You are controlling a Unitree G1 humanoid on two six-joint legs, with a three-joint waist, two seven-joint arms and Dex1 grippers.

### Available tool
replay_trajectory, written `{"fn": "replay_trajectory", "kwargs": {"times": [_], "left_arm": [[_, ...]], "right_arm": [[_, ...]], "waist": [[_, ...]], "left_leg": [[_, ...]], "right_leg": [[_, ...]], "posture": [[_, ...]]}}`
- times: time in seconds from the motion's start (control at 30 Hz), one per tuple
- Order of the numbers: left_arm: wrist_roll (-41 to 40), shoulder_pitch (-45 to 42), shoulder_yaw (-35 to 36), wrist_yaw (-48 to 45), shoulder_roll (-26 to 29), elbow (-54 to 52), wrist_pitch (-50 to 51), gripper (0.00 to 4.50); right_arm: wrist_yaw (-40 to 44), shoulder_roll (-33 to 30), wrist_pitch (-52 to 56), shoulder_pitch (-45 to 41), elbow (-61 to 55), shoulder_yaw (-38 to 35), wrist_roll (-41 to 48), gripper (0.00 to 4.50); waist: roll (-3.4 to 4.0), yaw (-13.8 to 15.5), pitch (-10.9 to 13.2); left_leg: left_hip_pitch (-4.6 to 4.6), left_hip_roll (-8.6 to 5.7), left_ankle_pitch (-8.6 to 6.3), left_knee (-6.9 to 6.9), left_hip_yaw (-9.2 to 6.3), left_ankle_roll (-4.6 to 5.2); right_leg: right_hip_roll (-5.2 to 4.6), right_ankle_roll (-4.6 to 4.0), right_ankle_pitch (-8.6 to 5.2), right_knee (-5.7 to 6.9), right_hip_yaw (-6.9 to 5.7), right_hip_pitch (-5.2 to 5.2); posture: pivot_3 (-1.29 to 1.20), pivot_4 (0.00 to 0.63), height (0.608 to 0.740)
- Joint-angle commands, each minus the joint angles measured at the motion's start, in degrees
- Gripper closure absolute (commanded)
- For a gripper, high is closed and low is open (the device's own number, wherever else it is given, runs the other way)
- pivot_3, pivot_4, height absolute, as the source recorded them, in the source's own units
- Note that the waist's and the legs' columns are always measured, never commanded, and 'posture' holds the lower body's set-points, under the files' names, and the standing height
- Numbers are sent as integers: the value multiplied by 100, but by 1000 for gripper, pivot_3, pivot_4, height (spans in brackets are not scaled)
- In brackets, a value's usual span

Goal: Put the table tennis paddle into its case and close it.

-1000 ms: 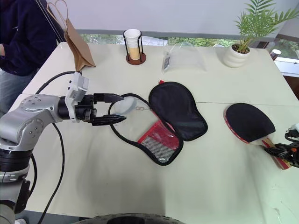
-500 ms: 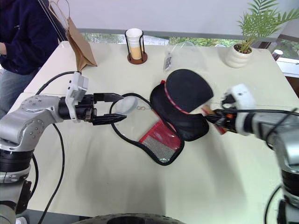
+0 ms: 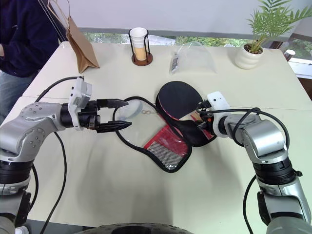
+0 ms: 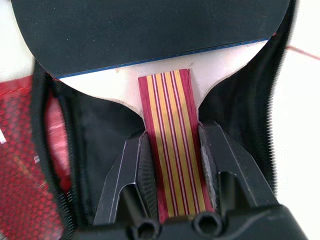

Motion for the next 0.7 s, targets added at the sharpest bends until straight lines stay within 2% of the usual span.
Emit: {"fn": "replay_trajectory", "kwargs": {"times": [0.03,0.23,0.47,0.7], "left_arm": [[-134,12,243,73,63,-231,14,494],[-183,57,271,152,80,-304,42,494],[-206,231,434,53,309,-335,40,494],[154,992,907,-804,1410,71,-399,494]], "right_arm": [[-40,87,-196,-189,-2,50,-46,3687],[10,75,-287,-256,131,219,-93,3687],[132,-36,-421,-418,237,42,-63,108],[1001,-487,-801,-612,-49,-588,525,24]], "waist": [[0,-4,0],[0,-5,0],[0,-18,0],[-1,-84,-1]], "left_leg": [[0,0,0,0,0,0],[0,0,0,-1,0,0],[0,0,0,-1,-1,1],[1,2,-16,-6,-4,27]], "right_leg": [[0,0,0,0,0,0],[0,0,0,0,0,-1],[2,0,0,0,0,-1],[1,0,0,-2,-2,-1]], "posture": [[0,150,740],[0,150,740],[0,150,740],[0,150,740]]}}
